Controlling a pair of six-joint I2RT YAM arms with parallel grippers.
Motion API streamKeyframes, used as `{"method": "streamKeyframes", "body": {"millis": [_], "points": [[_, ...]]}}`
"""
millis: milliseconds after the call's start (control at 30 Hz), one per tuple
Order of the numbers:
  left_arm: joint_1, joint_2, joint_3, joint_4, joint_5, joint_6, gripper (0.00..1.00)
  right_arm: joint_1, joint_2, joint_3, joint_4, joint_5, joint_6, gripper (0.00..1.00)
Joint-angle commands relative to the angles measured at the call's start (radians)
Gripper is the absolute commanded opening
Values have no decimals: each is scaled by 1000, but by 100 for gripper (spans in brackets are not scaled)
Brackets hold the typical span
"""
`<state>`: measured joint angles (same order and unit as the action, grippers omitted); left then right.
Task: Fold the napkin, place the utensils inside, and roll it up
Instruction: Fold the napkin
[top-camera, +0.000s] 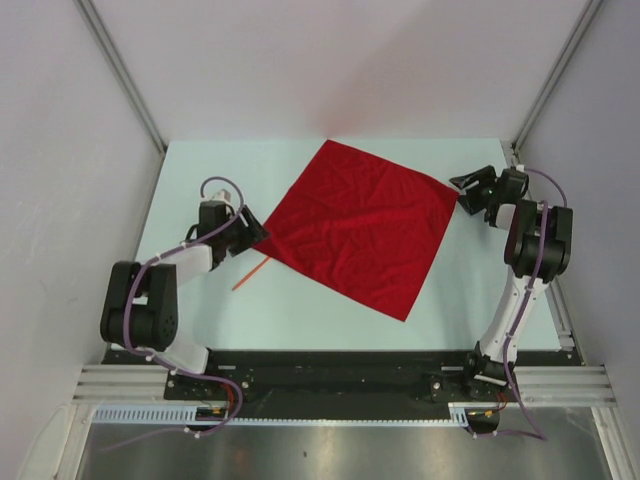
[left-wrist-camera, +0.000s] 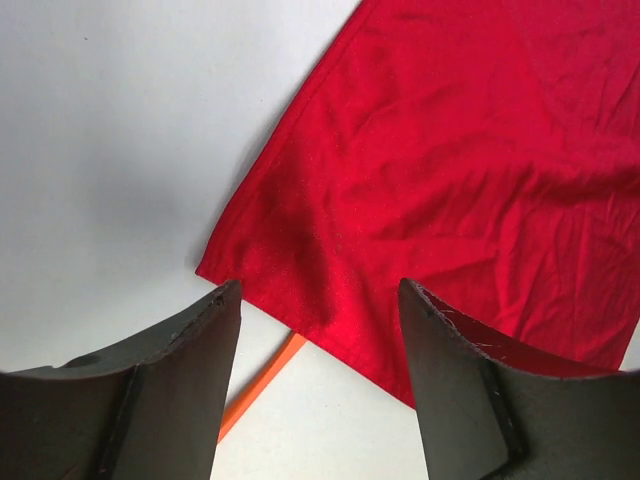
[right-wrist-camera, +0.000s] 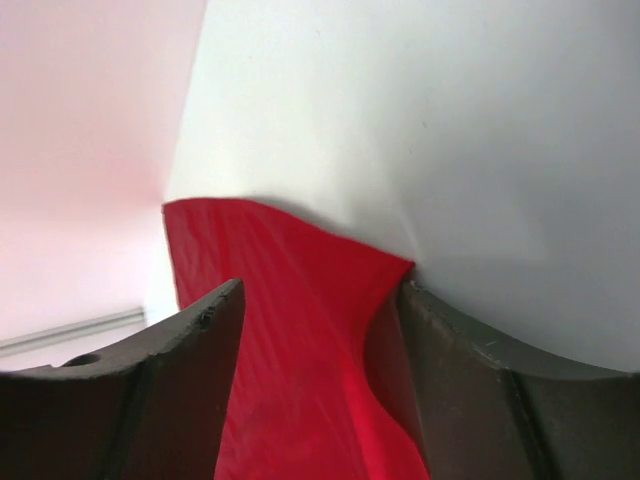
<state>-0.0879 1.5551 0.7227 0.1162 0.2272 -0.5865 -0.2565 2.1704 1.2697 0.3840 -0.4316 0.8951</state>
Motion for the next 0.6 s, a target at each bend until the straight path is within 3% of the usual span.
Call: {"method": "streamKeyframes", "body": {"millis": [0, 133, 333, 433, 500, 567], "points": [[-9, -66, 41, -13, -17, -10, 69, 11, 91, 45, 41, -22, 93, 67], [-12, -87, 58, -38, -9, -9, 69, 16, 111, 68, 46, 10, 105, 59], [-16, -164, 80, -69, 17, -19, 70, 22, 127, 115, 32, 47, 97, 36], [-16, -197, 90, -84, 34, -27, 70, 20, 131, 135, 27, 76, 87, 22], [-16, -211, 98, -93, 50, -32, 70, 20, 132, 151, 10, 96, 77, 4], [-18, -231, 110, -108, 61, -35, 70, 19, 138, 180, -2, 111, 59, 0]]}}
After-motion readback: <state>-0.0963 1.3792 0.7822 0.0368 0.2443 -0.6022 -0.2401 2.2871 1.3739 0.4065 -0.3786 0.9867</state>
